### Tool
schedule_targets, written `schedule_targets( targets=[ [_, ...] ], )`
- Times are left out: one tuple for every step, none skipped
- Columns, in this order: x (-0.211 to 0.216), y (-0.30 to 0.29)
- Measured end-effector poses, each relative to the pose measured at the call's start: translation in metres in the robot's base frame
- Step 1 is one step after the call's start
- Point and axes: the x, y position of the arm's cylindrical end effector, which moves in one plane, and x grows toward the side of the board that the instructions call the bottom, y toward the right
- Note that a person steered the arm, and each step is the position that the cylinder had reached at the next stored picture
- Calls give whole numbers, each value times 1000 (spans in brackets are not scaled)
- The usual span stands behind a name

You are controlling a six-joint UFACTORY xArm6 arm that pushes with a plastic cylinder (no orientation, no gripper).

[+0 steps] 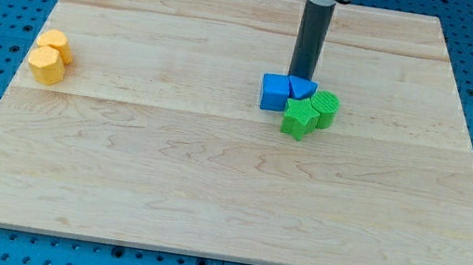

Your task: Move the blue cube into the green star

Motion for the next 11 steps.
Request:
schedule_targets(
  targets=[
    [1, 0],
    [0, 0],
    [-26, -19],
    [-36, -65],
    [-20, -79],
    [0, -79],
    [6, -77],
    [6, -77],
    [6, -60],
    [6, -42],
    [6, -40]
  ],
)
